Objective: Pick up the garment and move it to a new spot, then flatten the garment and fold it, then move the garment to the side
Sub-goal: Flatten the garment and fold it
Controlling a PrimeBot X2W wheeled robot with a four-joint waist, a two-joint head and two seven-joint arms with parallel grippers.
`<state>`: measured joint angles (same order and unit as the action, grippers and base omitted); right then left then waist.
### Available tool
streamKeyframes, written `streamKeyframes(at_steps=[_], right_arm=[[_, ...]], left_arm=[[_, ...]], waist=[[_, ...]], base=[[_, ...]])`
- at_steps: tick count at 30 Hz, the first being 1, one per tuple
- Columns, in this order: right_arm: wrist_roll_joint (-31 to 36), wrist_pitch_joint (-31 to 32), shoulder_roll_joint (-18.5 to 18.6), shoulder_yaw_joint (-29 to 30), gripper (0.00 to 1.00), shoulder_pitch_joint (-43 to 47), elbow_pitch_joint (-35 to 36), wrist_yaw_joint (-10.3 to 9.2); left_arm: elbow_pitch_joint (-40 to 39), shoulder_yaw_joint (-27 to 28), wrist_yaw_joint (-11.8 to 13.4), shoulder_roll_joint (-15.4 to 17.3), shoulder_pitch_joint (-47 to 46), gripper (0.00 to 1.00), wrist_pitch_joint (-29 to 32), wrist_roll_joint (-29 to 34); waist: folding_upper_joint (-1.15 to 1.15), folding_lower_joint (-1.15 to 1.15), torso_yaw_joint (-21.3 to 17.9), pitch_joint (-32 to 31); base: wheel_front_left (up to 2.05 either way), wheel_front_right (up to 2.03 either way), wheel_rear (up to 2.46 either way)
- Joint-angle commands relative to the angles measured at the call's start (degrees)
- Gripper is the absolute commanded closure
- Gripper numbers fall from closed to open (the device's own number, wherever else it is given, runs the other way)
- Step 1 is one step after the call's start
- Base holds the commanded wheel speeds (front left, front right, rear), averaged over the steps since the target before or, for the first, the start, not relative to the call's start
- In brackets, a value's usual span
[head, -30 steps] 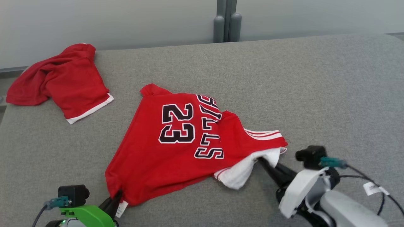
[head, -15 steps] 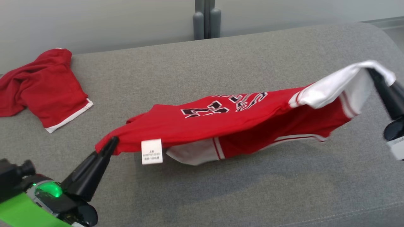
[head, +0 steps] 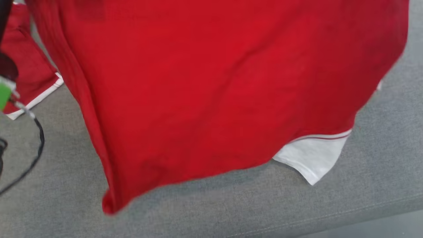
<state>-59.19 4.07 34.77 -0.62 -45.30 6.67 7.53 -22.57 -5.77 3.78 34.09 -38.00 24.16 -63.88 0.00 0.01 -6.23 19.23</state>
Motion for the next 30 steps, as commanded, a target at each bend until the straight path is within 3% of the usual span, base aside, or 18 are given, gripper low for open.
streamKeyframes(at_steps=[1, 4, 5, 8, 12, 17, 20, 24, 30], right_arm=[[2.7, 0.1, -2.7, -1.0, 1.0, -5.7, -4.2, -0.08], [10.1, -1.7, -9.7, -2.9, 1.0, -18.0, -15.4, -0.06], [10.1, -1.7, -9.7, -2.9, 1.0, -18.0, -15.4, -0.06], [17.4, -6.3, -15.9, -2.0, 1.0, -29.4, -26.1, -0.07], [23.8, -13.8, -22.2, 2.2, 1.0, -42.8, -37.1, -0.09], [23.3, -16.3, -26.0, 0.0, 1.0, -50.5, -41.2, -0.07], [19.9, -15.1, -24.7, -4.4, 1.0, -48.7, -39.1, -0.05], [13.5, -13.0, -20.5, -12.0, 1.0, -38.4, -31.5, -0.05], [4.6, -12.6, -10.2, -19.3, 1.0, -12.7, -19.4, -0.03]], left_arm=[[4.6, -1.5, 0.6, -0.8, -6.2, 1.0, -0.3, 2.9], [17.4, -6.0, 0.1, -3.3, -18.3, 1.0, -2.1, 9.0], [17.4, -6.0, 0.1, -3.3, -18.3, 1.0, -2.1, 9.0], [29.0, -8.8, -1.3, -5.9, -28.7, 1.0, -6.4, 14.5], [40.5, -9.5, -4.4, -9.0, -39.8, 1.0, -17.5, 20.0], [50.2, -9.8, -8.6, -11.0, -47.1, 1.0, -30.0, 23.3], [52.9, -11.7, -10.6, -11.1, -47.3, 1.0, -32.5, 22.3], [50.8, -16.6, -11.3, -9.7, -40.9, 1.0, -34.2, 19.9], [43.6, -25.7, -11.3, -2.5, -21.1, 1.0, -37.3, 15.6]], waist=[[0.0, -0.01, -0.1, 9.6], [0.0, -0.01, 0.2, 12.1], [0.0, -0.01, 0.2, 12.1], [0.0, -0.01, 0.3, 13.3], [0.0, -0.01, 0.4, 14.4], [0.0, -0.01, 0.3, 15.5], [0.0, -0.01, 0.2, 16.9], [0.0, -0.01, 0.4, 18.2], [0.0, -0.01, 0.7, 14.9]], base=[[0.0, 0.0, 0.0], [0.0, 0.0, 0.0], [0.0, 0.0, 0.0], [0.0, 0.0, 0.0], [0.0, 0.0, 0.0], [0.0, 0.0, 0.0], [0.0, 0.0, 0.0], [0.0, 0.0, 0.0], [0.0, 0.0, 0.0]])
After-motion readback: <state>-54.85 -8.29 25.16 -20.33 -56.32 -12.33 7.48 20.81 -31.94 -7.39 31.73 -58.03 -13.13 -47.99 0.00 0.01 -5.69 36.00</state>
